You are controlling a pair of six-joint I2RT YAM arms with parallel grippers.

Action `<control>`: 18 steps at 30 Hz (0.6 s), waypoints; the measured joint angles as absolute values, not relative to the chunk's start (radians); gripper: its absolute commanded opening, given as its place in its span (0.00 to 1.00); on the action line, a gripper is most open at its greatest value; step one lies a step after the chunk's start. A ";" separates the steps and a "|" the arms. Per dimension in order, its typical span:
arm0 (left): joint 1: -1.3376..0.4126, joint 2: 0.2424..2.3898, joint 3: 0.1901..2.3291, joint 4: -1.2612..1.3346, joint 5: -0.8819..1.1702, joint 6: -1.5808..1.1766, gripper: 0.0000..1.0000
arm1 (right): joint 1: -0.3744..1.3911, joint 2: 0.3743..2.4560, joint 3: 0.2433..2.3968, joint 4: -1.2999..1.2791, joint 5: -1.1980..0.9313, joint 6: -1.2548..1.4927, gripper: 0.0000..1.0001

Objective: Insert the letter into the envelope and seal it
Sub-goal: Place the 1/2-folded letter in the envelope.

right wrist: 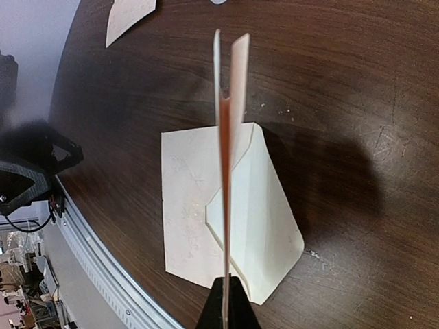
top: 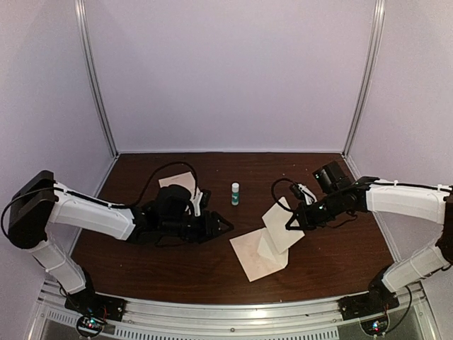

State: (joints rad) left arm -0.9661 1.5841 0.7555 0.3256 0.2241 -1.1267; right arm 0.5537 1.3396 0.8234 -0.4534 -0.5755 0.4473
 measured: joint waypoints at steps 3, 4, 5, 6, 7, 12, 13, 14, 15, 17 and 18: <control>-0.966 1.637 0.756 0.358 0.257 -1.147 0.52 | 0.545 1.363 0.823 -0.455 -0.569 0.437 0.00; -0.966 1.657 0.756 0.371 0.271 -1.154 0.53 | 0.543 1.370 0.823 -0.457 -0.566 0.431 0.00; -0.966 1.669 0.756 0.377 0.279 -1.159 0.53 | 0.543 1.374 0.823 -0.461 -0.561 0.427 0.00; -0.966 1.684 0.756 0.387 0.289 -1.164 0.54 | 0.543 1.378 0.823 -0.464 -0.558 0.422 0.00; -0.966 1.699 0.756 0.398 0.298 -1.170 0.55 | 0.543 1.381 0.823 -0.467 -0.555 0.419 0.00; -0.966 1.757 0.756 0.448 0.340 -1.202 0.55 | 0.543 1.382 0.792 -0.472 -0.544 0.413 0.00; -0.966 1.767 0.756 0.461 0.347 -1.207 0.55 | 0.543 1.382 0.785 -0.475 -0.542 0.413 0.00; -0.966 1.775 0.756 0.471 0.355 -1.212 0.55 | 0.543 1.382 0.778 -0.476 -0.540 0.413 0.00; -0.966 1.784 0.756 0.479 0.361 -1.215 0.55 | 0.543 1.382 0.773 -0.476 -0.538 0.413 0.00; -0.966 1.803 0.756 0.488 0.379 -1.224 0.55 | 0.543 1.382 0.765 -0.477 -0.533 0.414 0.00; -0.966 1.806 0.756 0.488 0.383 -1.225 0.55 | 0.543 1.382 0.764 -0.476 -0.533 0.414 0.00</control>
